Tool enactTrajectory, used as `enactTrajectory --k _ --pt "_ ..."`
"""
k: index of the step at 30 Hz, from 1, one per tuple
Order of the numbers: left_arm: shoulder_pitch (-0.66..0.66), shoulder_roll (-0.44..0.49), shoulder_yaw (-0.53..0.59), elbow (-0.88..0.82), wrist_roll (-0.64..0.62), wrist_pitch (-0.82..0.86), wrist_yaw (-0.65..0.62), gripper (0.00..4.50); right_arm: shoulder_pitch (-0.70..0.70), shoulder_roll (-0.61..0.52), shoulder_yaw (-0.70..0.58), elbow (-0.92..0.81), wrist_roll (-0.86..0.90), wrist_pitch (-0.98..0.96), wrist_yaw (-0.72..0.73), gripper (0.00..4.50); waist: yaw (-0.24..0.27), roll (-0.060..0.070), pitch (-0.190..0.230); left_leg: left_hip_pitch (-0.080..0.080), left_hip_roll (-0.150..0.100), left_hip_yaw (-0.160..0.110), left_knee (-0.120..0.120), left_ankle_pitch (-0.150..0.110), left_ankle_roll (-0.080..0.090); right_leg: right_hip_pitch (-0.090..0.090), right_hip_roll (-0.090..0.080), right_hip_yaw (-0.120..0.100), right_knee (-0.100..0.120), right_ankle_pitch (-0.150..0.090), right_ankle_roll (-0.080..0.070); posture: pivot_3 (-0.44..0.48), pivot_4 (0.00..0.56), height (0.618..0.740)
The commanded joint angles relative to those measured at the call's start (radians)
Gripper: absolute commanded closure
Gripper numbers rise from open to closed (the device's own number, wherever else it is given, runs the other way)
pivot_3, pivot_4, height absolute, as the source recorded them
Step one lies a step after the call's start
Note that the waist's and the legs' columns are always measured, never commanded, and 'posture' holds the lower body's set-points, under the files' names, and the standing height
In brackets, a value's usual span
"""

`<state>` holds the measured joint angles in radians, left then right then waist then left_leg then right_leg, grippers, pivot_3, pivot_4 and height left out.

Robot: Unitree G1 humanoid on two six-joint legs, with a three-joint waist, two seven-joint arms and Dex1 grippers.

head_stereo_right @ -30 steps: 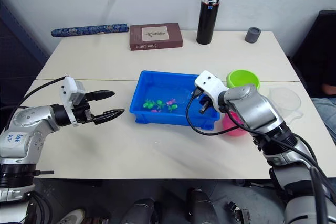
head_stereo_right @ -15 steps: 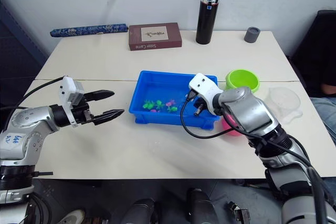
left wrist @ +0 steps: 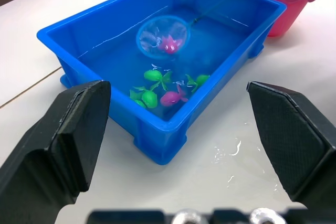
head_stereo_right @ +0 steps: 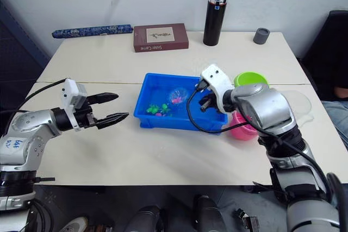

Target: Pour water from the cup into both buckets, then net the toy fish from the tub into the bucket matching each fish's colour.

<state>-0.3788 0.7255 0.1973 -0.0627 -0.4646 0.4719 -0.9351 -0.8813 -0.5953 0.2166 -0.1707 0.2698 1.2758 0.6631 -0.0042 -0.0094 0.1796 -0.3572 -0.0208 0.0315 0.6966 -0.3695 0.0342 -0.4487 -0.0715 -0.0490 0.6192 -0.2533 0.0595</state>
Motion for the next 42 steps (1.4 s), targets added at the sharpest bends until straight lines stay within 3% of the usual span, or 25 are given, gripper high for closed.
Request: enactTrajectory --k 1,11,22,31,36,42 --pt "-0.028 0.013 0.010 0.002 -0.005 -0.025 -0.011 0.03 -0.007 -0.033 -0.062 -0.059 0.030 0.011 0.003 4.50 0.000 0.000 0.000 0.000 0.000 0.000 0.000 0.000 0.000 0.000 0.000 0.000 0.000 0.000 0.000 0.000 0.150 0.740" --pt "-0.061 0.003 -0.022 0.033 0.004 -0.050 -0.035 0.03 0.079 -0.082 -0.153 -0.149 0.101 0.003 0.008 4.50 0.001 0.000 0.000 -0.001 0.000 -0.001 -0.003 0.000 0.000 0.000 0.000 -0.001 -0.002 0.000 0.000 0.000 0.150 0.740" --pt "-0.161 -0.006 -0.084 0.101 0.020 -0.080 -0.092 0.03 0.333 -0.253 -0.560 -0.301 0.251 -0.001 0.075 4.50 0.006 0.000 0.000 -0.001 0.000 -0.001 -0.004 0.000 0.000 0.001 0.000 -0.002 -0.007 0.000 0.001 0.000 0.150 0.740" --pt "-0.247 -0.039 -0.135 0.205 0.047 -0.135 -0.142 0.03 0.624 -0.419 -0.853 -0.316 0.243 -0.095 0.134 4.50 0.014 0.000 0.000 -0.001 0.000 -0.001 -0.005 0.000 0.000 0.002 0.000 -0.002 -0.007 0.001 0.001 0.000 0.150 0.740" --pt "-0.284 -0.062 -0.154 0.239 0.052 -0.157 -0.165 0.03 0.825 -0.418 -0.966 -0.357 0.189 -0.213 0.148 4.50 0.023 0.000 0.000 0.000 0.000 0.000 -0.005 0.000 0.000 0.002 0.001 -0.001 -0.007 0.001 0.001 0.000 0.150 0.740" --pt "-0.297 -0.071 -0.161 0.273 0.060 -0.178 -0.177 0.03 1.036 -0.328 -1.013 -0.395 0.044 -0.548 0.130 4.50 0.029 0.000 0.000 0.001 0.000 0.001 -0.005 0.000 0.000 0.003 0.002 -0.001 -0.007 0.001 0.002 0.000 0.150 0.740"
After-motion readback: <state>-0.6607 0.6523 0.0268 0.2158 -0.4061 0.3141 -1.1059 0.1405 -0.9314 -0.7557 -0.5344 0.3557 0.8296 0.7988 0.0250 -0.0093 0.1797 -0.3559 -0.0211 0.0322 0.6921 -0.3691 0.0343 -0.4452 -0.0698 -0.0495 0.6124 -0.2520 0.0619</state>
